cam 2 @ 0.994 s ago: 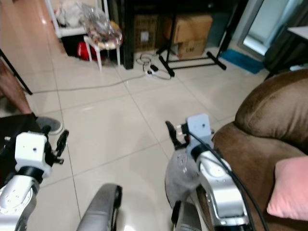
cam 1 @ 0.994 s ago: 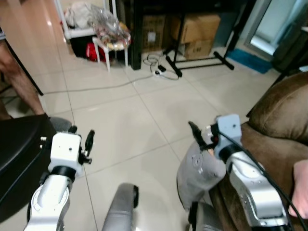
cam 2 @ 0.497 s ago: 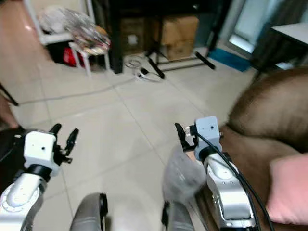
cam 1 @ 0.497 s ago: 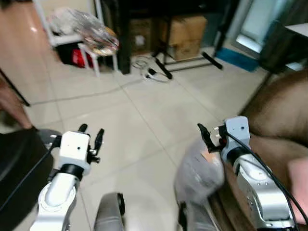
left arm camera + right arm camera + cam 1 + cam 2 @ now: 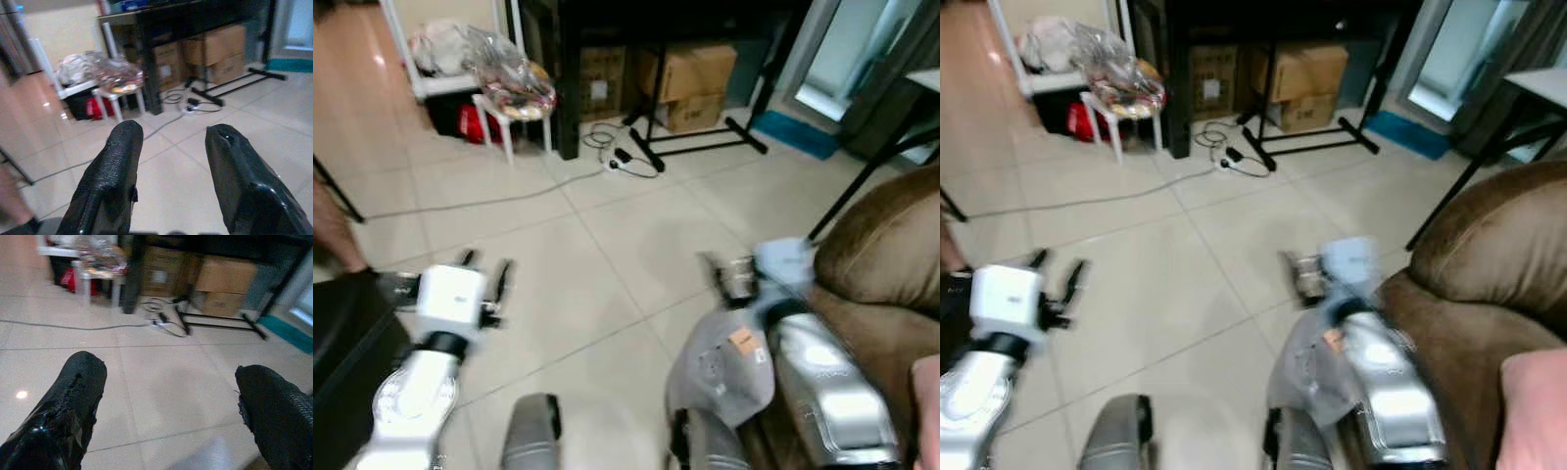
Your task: Move the pillow to the sofa from floor
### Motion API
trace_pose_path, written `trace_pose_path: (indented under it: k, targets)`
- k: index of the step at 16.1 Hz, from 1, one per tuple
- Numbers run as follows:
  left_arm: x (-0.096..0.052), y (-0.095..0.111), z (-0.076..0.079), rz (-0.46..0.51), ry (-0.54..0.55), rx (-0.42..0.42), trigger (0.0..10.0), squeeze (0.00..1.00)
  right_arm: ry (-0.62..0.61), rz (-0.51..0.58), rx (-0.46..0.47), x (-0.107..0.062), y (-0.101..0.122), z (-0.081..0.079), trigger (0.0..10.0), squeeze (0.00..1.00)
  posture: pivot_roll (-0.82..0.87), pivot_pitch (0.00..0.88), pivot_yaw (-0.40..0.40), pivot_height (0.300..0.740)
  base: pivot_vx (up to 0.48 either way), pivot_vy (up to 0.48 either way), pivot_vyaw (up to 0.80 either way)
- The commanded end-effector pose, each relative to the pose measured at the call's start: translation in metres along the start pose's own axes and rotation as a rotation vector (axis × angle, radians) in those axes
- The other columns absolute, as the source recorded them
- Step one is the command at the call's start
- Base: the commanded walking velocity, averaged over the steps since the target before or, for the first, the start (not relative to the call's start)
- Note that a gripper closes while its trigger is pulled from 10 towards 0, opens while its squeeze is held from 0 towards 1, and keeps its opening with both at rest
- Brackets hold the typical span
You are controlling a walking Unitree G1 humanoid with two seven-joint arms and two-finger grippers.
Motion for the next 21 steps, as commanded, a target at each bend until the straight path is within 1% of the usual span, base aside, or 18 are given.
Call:
trace_pose_path:
  k: [1, 2, 3, 6, 7, 9, 11, 12, 13, 15, 17, 20, 21]
  targets:
    - [0.002, -0.001, 0.01, 0.003, -0.037, -0.028, 10.0, 0.0, -0.048, -0.02, -0.012, -0.002, -0.003, 0.016, 10.0, 1.0, 0.01, 0.0, -0.07, 0.591, 0.0, 0.0, 0.0]
    - [0.002, -0.002, 0.012, -0.001, -0.047, -0.025, 10.0, 0.0, -0.045, -0.032, 0.006, -0.002, -0.005, 0.016, 10.0, 1.0, 0.01, 0.0, -0.068, 0.591, 0.0, 0.0, 0.0]
    - [0.003, -0.006, 0.017, -0.026, -0.09, -0.004, 10.0, 0.0, -0.045, -0.104, 0.032, 0.002, -0.016, 0.016, 10.0, 1.0, 0.0, 0.0, -0.058, 0.576, 0.0, 0.0, 0.0]
    - [0.006, -0.013, 0.026, -0.063, -0.179, 0.018, 10.0, 0.0, -0.018, -0.212, 0.046, 0.016, -0.033, 0.014, 10.0, 1.0, 0.0, 0.0, -0.049, 0.546, 0.0, 0.0, 0.0]
    - [0.006, -0.014, 0.027, -0.069, -0.194, 0.024, 10.0, 0.0, -0.012, -0.232, 0.044, 0.019, -0.037, 0.014, 10.0, 1.0, 0.0, 0.0, -0.047, 0.536, 0.0, 0.0, 0.0]
    - [0.009, -0.015, 0.027, -0.077, -0.207, 0.028, 10.0, 0.0, -0.002, -0.255, 0.081, 0.032, -0.042, 0.012, 10.0, 1.0, -0.01, 0.0, -0.043, 0.516, 0.0, 0.0, 0.0]
    - [0.009, -0.016, 0.027, -0.085, -0.218, 0.032, 10.0, 0.0, -0.001, -0.279, 0.083, 0.04, -0.048, 0.011, 10.0, 1.0, -0.01, 0.0, -0.045, 0.501, 0.0, 0.0, 0.0]
    - [0.008, -0.018, 0.028, -0.091, -0.229, 0.036, 10.0, 0.0, -0.004, -0.281, 0.096, 0.047, -0.05, 0.01, 10.0, 1.0, 0.0, 0.0, -0.046, 0.491, 0.0, 0.0, 0.0]
    - [0.006, -0.018, 0.029, -0.098, -0.244, 0.036, 10.0, 0.0, 0.009, -0.289, 0.118, 0.057, -0.051, 0.006, 10.0, 1.0, -0.01, 0.011, -0.045, 0.491, 0.0, 0.0, 0.0]
    - [0.0, -0.019, 0.032, -0.116, -0.273, 0.033, 10.0, 0.0, 0.007, -0.296, 0.146, 0.069, -0.053, 0.0, 10.0, 1.0, 0.0, 0.039, -0.048, 0.491, 0.0, 0.0, 0.0]
    - [-0.005, -0.018, 0.035, -0.128, -0.303, 0.026, 10.0, 0.0, -0.037, -0.373, 0.114, 0.074, -0.065, 0.002, 10.0, 1.0, 0.01, 0.077, -0.054, 0.491, 0.0, 0.0, 0.0]
    - [-0.012, -0.013, 0.04, -0.138, -0.366, -0.005, 10.0, 0.0, -0.121, -0.412, 0.078, 0.077, -0.069, 0.011, 10.0, 1.0, 0.02, 0.113, -0.056, 0.491, 0.0, 0.0, 0.0]
    - [-0.017, -0.009, 0.045, -0.148, -0.432, -0.034, 10.0, 0.0, -0.17, -0.43, 0.052, 0.079, -0.071, 0.016, 10.0, 0.75, 0.03, 0.131, -0.055, 0.491, 0.0, 0.0, 0.0]
Point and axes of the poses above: a point about 5 cm out from each wrist's last joint towards the gripper, its own x axis pointing out of the wrist towards the gripper, its own y axis along the axis of the wrist's last joint, z = x × y, the point moved 2 cm from there along x, pointing out of the wrist towards the gripper, and after that the axes turned 9 degrees about -x, right-handed, at the moved point
